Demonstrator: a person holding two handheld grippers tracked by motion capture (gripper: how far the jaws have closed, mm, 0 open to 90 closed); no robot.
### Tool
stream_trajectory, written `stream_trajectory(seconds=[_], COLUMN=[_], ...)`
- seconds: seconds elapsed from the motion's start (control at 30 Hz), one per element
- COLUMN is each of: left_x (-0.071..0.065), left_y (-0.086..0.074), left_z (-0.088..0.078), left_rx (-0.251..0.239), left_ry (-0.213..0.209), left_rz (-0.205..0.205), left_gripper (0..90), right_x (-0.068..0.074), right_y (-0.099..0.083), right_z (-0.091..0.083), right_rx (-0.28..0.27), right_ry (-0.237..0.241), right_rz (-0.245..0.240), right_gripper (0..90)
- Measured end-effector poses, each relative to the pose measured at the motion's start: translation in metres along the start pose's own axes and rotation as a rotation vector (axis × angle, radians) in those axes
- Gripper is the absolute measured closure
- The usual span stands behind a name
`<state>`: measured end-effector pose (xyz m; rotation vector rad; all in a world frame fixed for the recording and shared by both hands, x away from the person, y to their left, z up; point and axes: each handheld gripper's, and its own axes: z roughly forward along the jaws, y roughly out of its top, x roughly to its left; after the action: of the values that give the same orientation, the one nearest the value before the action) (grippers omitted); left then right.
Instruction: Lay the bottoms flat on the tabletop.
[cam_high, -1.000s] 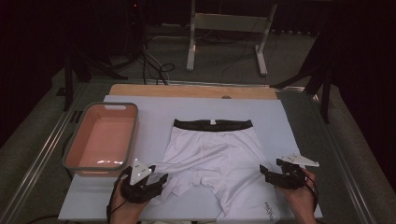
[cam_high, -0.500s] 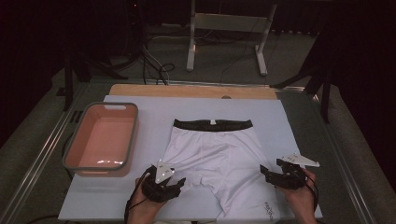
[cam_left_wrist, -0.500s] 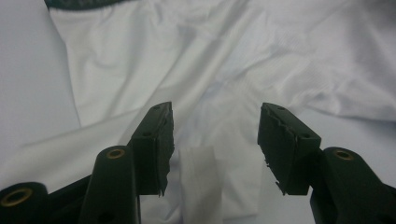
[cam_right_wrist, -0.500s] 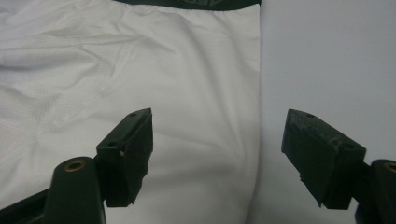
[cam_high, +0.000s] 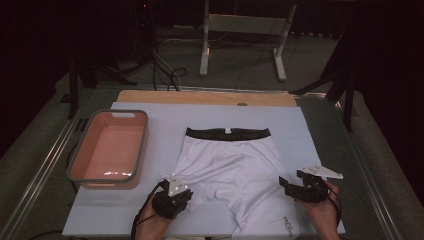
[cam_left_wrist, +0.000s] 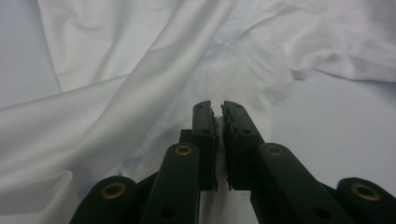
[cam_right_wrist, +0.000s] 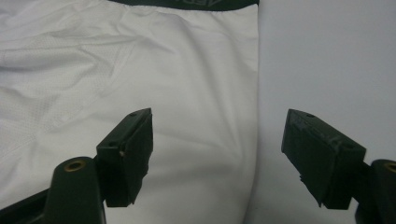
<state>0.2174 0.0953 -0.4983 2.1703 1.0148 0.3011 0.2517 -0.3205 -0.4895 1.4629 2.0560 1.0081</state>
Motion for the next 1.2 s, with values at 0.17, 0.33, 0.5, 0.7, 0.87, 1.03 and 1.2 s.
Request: stream_trajectory(seconds=[0.17,0.33,0.5,0.7,0.87,1.03,1.2], left_x=[-0.008,-0.016,-0.027,-0.041,-0.05,-0.06,-0.064], left_y=[-0.002,-0.005,-0.006,-0.007,-0.003,0.004,0.006], left_z=[-0.012,-0.026,-0.041,-0.046,-0.055,-0.064,-0.056], left_rx=[-0.01,-0.017,-0.05,-0.071,-0.101,-0.136,-0.142], left_ry=[-0.048,-0.07,-0.101,-0.146,-0.187,-0.242,-0.265], left_rz=[0.019,0.044,0.057,0.071,0.083,0.116,0.132], left_gripper=[84.1,84.1,84.2,84.2,84.5,84.7,72.3], right_x=[0.001,0.002,0.003,0.003,0.002,0.003,0.003], right_y=[0.0,0.0,0.001,0.001,0.0,0.001,0.001], right_z=[0.001,0.001,0.002,0.002,0.002,0.002,0.002], right_rx=[0.0,0.002,0.002,0.001,0.0,-0.001,-0.002], right_ry=[0.0,-0.004,-0.001,-0.002,-0.005,-0.002,-0.002], right_rz=[-0.003,-0.004,-0.003,-0.007,-0.004,-0.006,-0.007], right_gripper=[24.8,24.8,24.8,24.8,24.8,24.8,24.8])
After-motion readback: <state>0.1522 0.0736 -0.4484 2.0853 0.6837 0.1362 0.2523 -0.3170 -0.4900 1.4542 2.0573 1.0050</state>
